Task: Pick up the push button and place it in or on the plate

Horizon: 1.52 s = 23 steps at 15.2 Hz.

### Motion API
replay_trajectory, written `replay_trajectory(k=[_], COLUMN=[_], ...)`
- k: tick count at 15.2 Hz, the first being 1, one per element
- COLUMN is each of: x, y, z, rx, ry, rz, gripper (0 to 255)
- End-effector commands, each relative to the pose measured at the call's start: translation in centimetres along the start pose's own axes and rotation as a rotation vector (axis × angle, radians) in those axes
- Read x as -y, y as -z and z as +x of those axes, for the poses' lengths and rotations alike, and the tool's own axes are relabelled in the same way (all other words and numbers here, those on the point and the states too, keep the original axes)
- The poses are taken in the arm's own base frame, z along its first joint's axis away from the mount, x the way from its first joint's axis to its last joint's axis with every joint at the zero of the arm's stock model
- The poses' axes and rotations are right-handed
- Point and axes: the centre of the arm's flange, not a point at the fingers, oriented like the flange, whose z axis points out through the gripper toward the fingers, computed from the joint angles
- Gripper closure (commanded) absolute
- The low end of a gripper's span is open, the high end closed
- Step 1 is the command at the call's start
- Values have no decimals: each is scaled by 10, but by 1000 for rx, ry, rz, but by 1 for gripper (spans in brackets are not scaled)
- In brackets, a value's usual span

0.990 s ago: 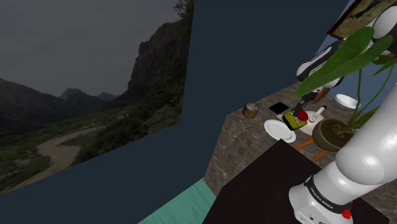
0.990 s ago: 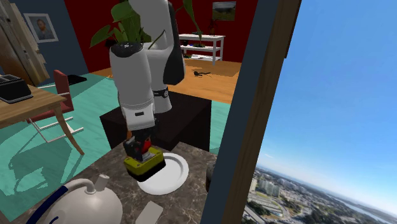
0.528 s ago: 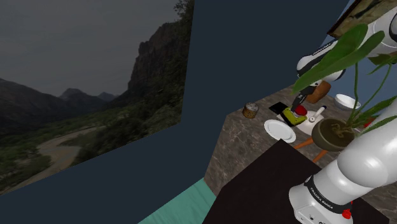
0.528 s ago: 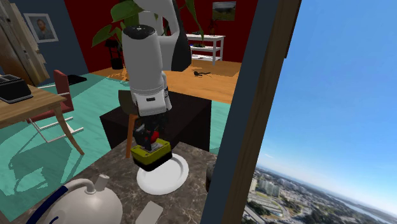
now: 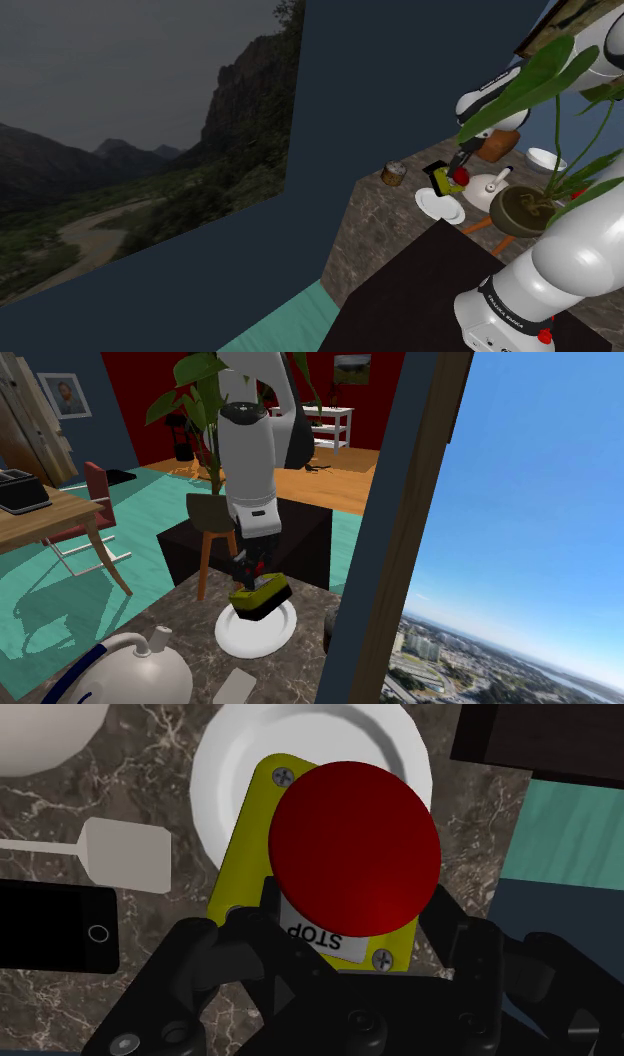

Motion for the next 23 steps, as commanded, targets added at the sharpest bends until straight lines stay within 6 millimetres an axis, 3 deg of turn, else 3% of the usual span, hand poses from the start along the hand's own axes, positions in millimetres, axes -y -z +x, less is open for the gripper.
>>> replay_trajectory(k=[1,12,20,21,23], x=[-1,-4,-4,-6,-5], y=[-11,-69,-71,-68,-68], z=[1,5,5,7,8], rx=[-1,-1,-1,-1,-1], ry=[0,0,0,0,0], rz=[-1,-1,-1,-1,-1], gripper=[255,255,255,0,0])
